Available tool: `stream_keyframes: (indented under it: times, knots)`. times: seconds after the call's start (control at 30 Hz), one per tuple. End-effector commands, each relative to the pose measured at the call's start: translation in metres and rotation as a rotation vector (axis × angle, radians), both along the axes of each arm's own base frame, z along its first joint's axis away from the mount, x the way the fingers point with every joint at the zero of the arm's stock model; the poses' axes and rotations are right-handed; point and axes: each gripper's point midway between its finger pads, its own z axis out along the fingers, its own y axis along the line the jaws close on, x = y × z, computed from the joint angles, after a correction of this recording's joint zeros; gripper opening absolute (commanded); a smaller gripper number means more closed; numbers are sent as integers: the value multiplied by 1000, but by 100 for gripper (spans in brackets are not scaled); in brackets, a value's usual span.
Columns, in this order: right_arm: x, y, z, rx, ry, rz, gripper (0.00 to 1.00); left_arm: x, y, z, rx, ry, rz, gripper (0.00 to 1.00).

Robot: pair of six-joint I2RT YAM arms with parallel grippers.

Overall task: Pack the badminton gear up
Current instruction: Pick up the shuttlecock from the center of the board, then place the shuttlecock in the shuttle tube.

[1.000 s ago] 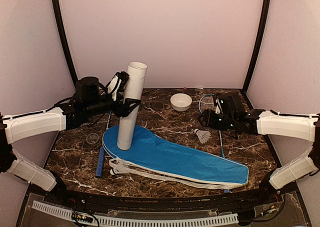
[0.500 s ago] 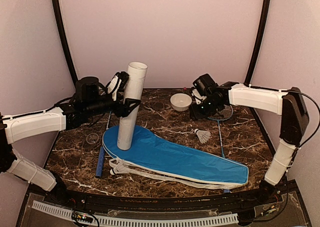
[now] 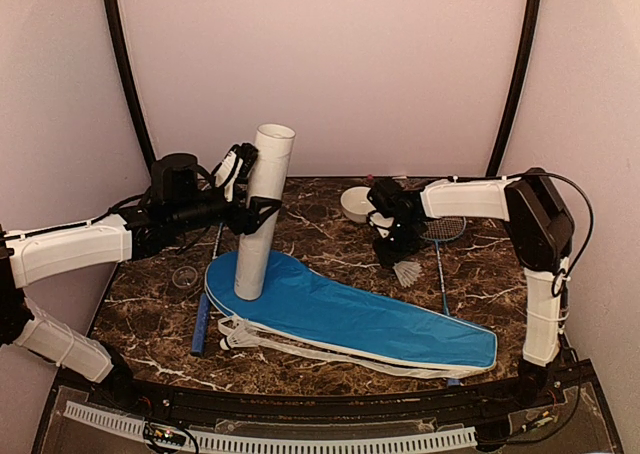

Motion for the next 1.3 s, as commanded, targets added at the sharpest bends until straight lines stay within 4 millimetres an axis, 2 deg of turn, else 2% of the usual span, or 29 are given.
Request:
stream_keyframes:
  times: [0.0, 0.2, 0.3, 0.4, 0.5, 0.67, 0.8, 0.87, 1.03, 1.13, 1.27]
  knots:
    - [3, -4, -3, -21, 15, 13, 47, -2, 1, 12, -20, -25, -11, 68]
    - [2, -11, -15, -41, 40, 0, 34, -2, 1, 13, -20, -28, -11, 68]
    - [1, -13, -13, -29, 42, -9, 21, -2, 1, 12, -19, -27, -11, 68]
    - [1, -14, -6, 5, 38, -23, 18, -3, 0, 12, -21, -26, -15, 68]
    - [1, -12, 13, 68, 9, -29, 17, -5, -2, 13, -27, -24, -33, 68]
    - [2, 3, 79, 274, -104, -28, 17, -25, -16, 19, -60, -15, -163, 68]
    - [-8, 21, 149, 504, -223, 14, 16, -37, -28, 13, -40, -23, -210, 68]
    - [-14, 28, 190, 643, -303, 26, 15, -43, -34, 9, -36, -19, -232, 68]
    - [-45, 53, 284, 1003, -434, 77, 13, -61, -51, 3, -20, -15, -300, 68]
    - [-65, 64, 340, 1160, -540, 110, 13, -68, -58, -4, 0, -13, -322, 68]
    - [-90, 79, 394, 1349, -627, 158, 12, -74, -63, -6, 3, -10, -344, 68]
